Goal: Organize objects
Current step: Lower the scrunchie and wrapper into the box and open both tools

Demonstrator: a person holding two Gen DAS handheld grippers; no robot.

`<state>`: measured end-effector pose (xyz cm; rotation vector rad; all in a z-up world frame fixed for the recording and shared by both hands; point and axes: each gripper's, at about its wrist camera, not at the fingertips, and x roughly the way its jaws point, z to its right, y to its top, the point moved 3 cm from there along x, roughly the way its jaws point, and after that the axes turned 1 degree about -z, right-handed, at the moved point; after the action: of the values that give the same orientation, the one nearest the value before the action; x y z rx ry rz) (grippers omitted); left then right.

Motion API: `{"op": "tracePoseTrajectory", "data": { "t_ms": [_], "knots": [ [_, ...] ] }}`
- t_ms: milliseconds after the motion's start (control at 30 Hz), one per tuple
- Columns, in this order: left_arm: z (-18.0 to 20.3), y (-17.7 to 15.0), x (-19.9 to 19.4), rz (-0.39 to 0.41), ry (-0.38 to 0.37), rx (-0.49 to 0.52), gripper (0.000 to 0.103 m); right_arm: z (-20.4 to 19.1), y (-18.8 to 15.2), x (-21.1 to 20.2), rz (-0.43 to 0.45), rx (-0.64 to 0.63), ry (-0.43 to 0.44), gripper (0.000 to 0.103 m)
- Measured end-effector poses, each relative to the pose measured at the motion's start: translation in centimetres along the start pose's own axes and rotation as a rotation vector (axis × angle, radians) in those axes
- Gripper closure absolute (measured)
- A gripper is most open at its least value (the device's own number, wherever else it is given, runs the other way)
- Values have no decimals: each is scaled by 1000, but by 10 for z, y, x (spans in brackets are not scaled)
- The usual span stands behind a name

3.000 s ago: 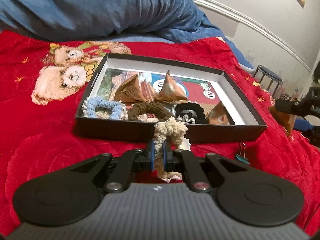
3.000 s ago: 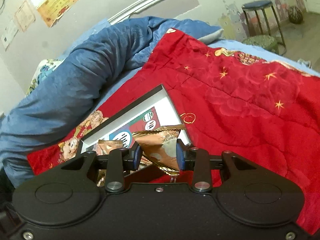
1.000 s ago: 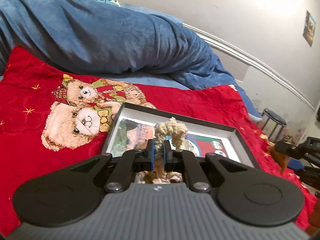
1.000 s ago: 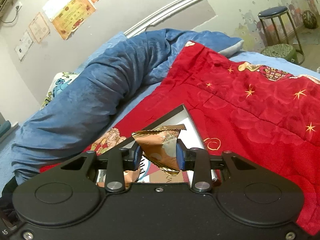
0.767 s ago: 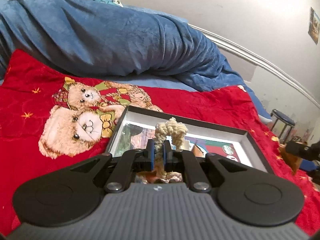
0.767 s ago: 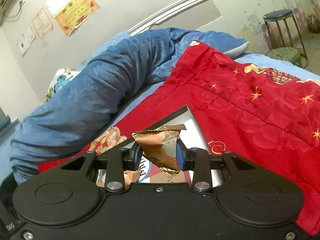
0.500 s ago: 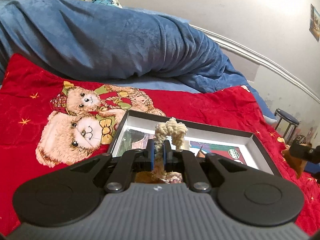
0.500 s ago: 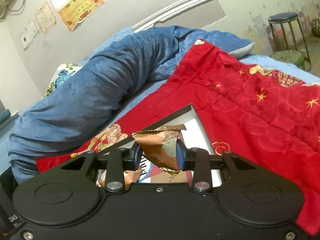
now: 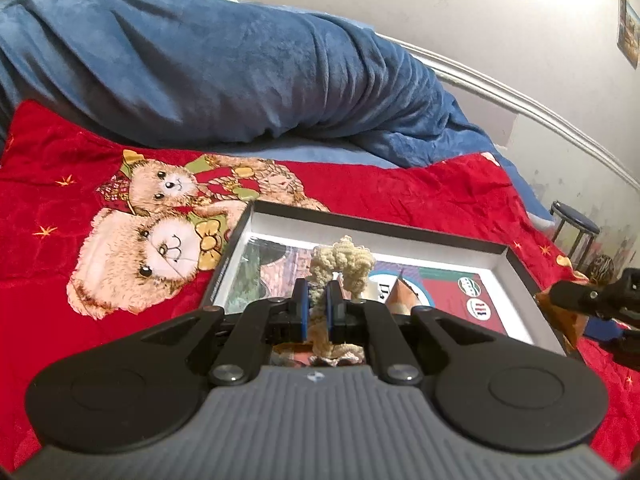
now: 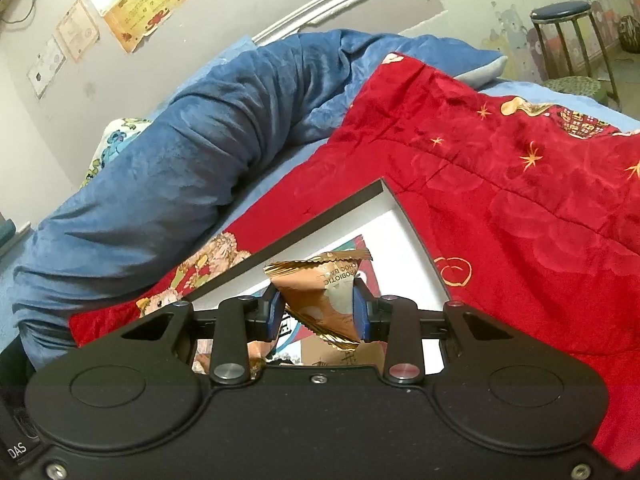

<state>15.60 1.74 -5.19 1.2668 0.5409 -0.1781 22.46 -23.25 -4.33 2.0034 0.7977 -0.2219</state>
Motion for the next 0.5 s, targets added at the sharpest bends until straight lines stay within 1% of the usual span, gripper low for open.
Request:
{"op": "tracePoseTrajectory", "data": {
  "t_ms": [233,500],
  "knots": [
    [3,-4,1,-2,0,15,91,-4,-5,3,-10,-14,2,69],
    [0,-1,7,1,17,17,90,-6,-11,18,-33,-1,22,69]
  ]
}}
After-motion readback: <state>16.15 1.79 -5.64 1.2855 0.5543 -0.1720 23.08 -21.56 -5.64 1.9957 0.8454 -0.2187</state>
